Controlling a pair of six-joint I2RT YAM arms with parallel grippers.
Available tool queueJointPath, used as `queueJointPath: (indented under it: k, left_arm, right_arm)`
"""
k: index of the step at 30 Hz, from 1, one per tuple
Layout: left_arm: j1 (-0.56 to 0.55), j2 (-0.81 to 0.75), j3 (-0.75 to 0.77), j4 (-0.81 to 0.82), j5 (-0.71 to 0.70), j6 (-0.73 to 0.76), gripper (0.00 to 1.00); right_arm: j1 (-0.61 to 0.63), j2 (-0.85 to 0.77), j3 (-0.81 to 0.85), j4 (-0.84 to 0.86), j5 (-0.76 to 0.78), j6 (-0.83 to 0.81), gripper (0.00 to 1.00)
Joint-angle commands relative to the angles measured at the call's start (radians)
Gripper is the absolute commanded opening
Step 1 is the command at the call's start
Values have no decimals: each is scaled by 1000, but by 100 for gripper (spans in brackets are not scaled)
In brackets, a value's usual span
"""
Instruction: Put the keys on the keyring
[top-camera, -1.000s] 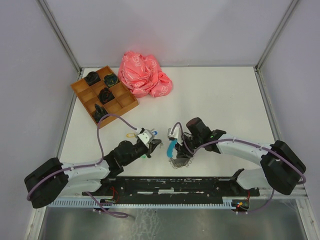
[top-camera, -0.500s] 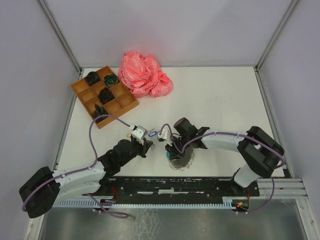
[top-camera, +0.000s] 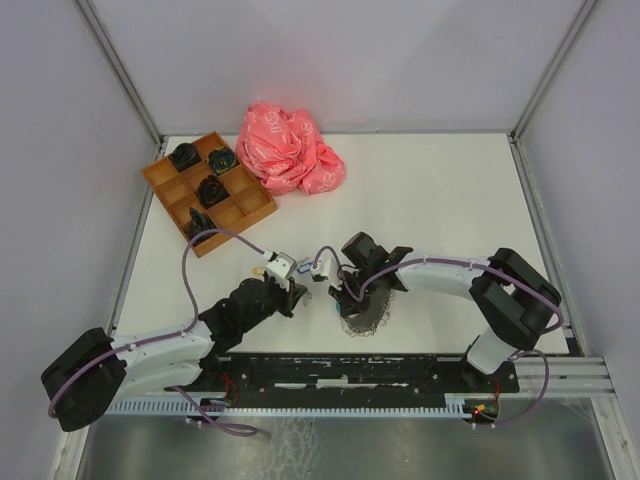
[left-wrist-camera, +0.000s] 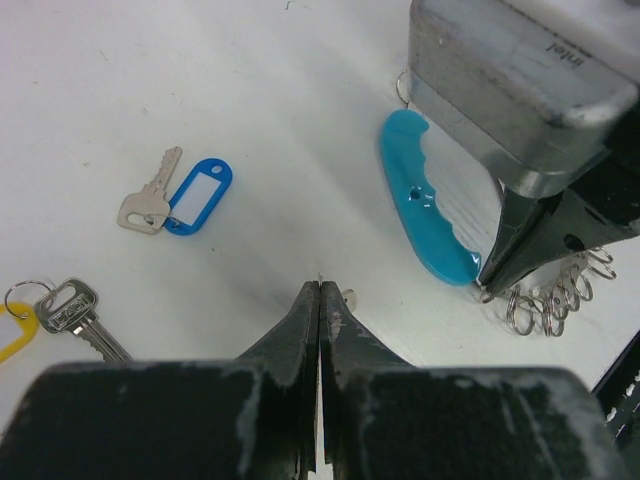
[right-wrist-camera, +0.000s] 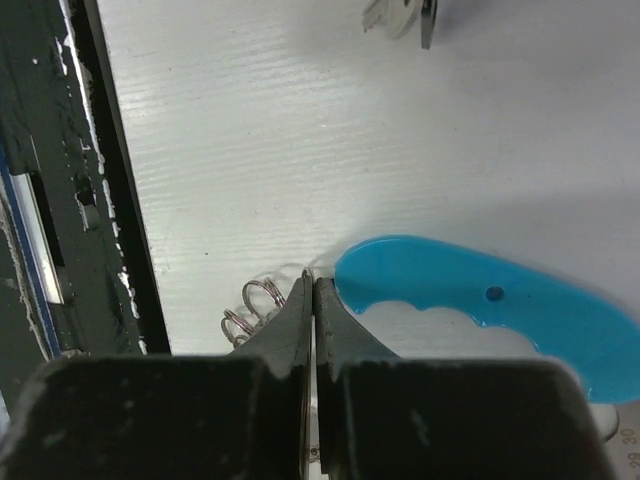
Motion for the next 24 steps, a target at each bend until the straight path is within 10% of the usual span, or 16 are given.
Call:
queueJointPath:
  k: [1, 24]
  left_arm:
    - [7, 5, 41, 54, 26, -25, 3]
    - [39, 152, 101, 158, 132, -101, 3]
  right_arm:
    - [-26, -75, 36, -36, 100, 18, 1]
    - [-73, -273, -238, 526, 504, 451, 1]
